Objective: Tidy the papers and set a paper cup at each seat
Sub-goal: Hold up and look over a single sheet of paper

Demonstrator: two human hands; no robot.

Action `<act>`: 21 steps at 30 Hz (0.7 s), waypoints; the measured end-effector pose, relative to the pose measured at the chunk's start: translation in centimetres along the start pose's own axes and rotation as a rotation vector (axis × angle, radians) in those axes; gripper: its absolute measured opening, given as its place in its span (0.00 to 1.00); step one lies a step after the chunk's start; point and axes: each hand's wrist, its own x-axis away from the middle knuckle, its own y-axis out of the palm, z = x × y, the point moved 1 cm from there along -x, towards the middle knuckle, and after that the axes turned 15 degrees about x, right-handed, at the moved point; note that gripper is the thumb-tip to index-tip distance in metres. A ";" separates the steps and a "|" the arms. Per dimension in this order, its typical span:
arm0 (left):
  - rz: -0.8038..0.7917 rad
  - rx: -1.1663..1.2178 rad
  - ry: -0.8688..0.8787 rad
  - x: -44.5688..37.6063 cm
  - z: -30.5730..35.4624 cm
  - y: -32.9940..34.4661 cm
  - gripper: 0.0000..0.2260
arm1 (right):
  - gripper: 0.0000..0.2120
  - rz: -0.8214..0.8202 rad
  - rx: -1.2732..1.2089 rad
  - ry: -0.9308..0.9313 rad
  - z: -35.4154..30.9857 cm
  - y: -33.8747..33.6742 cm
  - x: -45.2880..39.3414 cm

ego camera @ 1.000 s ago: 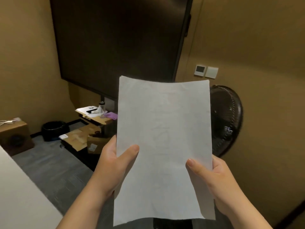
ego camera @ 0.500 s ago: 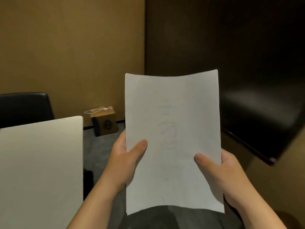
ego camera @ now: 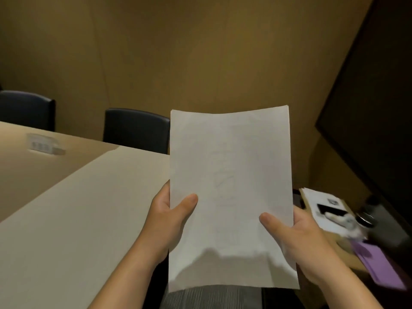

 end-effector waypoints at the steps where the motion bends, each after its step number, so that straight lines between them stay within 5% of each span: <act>1: 0.043 -0.023 0.009 -2.1 -0.2 -0.6 0.14 | 0.06 -0.035 0.025 -0.001 -0.2 0.2 -3.0; 12: 0.345 -0.153 -0.184 -20.0 -1.6 -7.2 0.08 | 0.05 -0.433 0.278 -0.042 -0.4 7.2 -31.9; 21: 0.832 -0.171 -0.250 -32.7 -7.8 -14.3 0.08 | 0.10 -0.955 0.371 -0.084 3.8 17.2 -55.6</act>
